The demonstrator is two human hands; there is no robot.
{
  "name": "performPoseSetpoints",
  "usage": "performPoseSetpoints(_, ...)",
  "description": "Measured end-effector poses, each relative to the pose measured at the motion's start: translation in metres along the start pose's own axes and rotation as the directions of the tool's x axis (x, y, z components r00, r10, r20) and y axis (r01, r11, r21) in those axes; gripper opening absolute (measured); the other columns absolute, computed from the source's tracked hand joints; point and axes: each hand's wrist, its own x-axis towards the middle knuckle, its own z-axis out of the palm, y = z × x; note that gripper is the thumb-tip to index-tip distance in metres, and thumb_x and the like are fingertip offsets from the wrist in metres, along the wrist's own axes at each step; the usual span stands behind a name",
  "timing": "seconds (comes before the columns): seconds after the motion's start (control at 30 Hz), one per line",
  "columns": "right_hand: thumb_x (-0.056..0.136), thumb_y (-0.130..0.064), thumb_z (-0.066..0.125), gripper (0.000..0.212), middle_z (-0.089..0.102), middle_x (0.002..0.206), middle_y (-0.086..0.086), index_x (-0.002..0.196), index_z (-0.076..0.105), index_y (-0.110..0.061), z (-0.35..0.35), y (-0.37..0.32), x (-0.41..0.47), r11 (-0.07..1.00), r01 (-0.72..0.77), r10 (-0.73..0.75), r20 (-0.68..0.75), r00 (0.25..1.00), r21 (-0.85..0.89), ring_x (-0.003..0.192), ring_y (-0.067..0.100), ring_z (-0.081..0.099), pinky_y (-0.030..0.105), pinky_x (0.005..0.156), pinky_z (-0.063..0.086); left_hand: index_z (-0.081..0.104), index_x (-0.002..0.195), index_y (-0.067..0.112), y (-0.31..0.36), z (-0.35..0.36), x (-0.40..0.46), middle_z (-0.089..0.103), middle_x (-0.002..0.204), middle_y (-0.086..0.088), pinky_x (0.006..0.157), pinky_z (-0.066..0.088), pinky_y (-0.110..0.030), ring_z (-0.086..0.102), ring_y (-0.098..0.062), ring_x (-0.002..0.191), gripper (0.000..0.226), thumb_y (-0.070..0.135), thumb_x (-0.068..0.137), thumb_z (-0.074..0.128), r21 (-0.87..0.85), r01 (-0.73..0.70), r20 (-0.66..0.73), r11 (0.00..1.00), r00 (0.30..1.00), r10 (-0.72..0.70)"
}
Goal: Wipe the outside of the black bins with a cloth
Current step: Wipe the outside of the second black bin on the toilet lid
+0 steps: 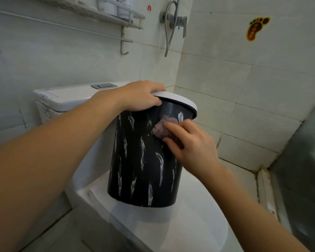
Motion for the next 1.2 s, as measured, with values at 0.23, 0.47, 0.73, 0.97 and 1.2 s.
performPoseSetpoints(0.23, 0.093, -0.031, 0.065, 0.028, 0.060, 0.087, 0.007, 0.115, 0.071, -0.015, 0.005, -0.004, -0.048, 0.981, 0.176, -0.184, 0.095, 0.978, 0.086, 0.069, 0.023, 0.053, 0.036, 0.056, 0.047, 0.056, 0.087, 0.040, 0.001, 0.001, 0.002, 0.057, 0.089, 0.016, 0.079, 0.041, -0.034, 0.053, -0.012, 0.091, 0.017, 0.023, 0.091, 0.055, 0.027, 0.002, -0.007, 1.000, 1.000, -0.001)
performPoseSetpoints(0.47, 0.089, -0.030, 0.069, 0.031, 0.062, 0.089, 0.006, 0.117, 0.070, -0.016, 0.005, 0.002, -0.010, 0.998, -0.062, 0.062, -0.026, 0.998, 0.030, 0.070, 0.023, 0.058, 0.037, 0.052, 0.049, 0.060, 0.097, 0.032, -0.001, 0.003, 0.005, 0.061, 0.093, 0.012, 0.081, 0.049, -0.036, 0.059, -0.015, 0.091, 0.020, 0.042, 0.083, 0.071, 0.044, -0.009, -0.027, 0.999, 1.000, 0.010)
performPoseSetpoints(0.73, 0.092, -0.033, 0.066, 0.031, 0.060, 0.090, 0.005, 0.119, 0.069, -0.017, 0.005, -0.004, -0.045, 0.991, 0.072, -0.082, 0.087, 0.993, 0.111, 0.071, 0.021, 0.056, 0.036, 0.057, 0.050, 0.068, 0.081, 0.030, -0.008, 0.002, 0.010, 0.064, 0.071, 0.011, 0.065, 0.043, -0.028, 0.061, -0.013, 0.071, 0.017, 0.030, 0.073, 0.083, -0.140, 0.011, -0.064, 0.990, 0.998, -0.020)
performPoseSetpoints(0.97, 0.092, -0.038, 0.062, 0.034, 0.062, 0.091, 0.003, 0.118, 0.069, -0.018, 0.003, -0.002, -0.028, 0.993, -0.030, 0.029, 0.016, 0.999, 0.110, 0.071, 0.020, 0.057, 0.034, 0.054, 0.050, 0.068, 0.111, 0.039, -0.005, 0.007, 0.015, 0.069, 0.105, 0.013, 0.100, 0.048, -0.045, 0.063, -0.016, 0.105, 0.039, 0.028, 0.076, 0.081, -0.150, -0.008, -0.088, 0.989, 0.996, -0.006)
performPoseSetpoints(1.2, 0.092, -0.038, 0.062, 0.035, 0.061, 0.092, 0.002, 0.120, 0.068, -0.020, 0.003, -0.004, -0.032, 0.988, -0.077, 0.070, 0.056, 0.996, 0.132, 0.072, 0.020, 0.058, 0.037, 0.054, 0.052, 0.056, 0.126, 0.046, 0.000, 0.011, 0.013, 0.056, 0.109, 0.020, 0.108, 0.035, -0.047, 0.049, -0.012, 0.111, 0.048, 0.037, 0.083, 0.074, 0.076, -0.054, -0.109, 0.996, 0.992, 0.062)
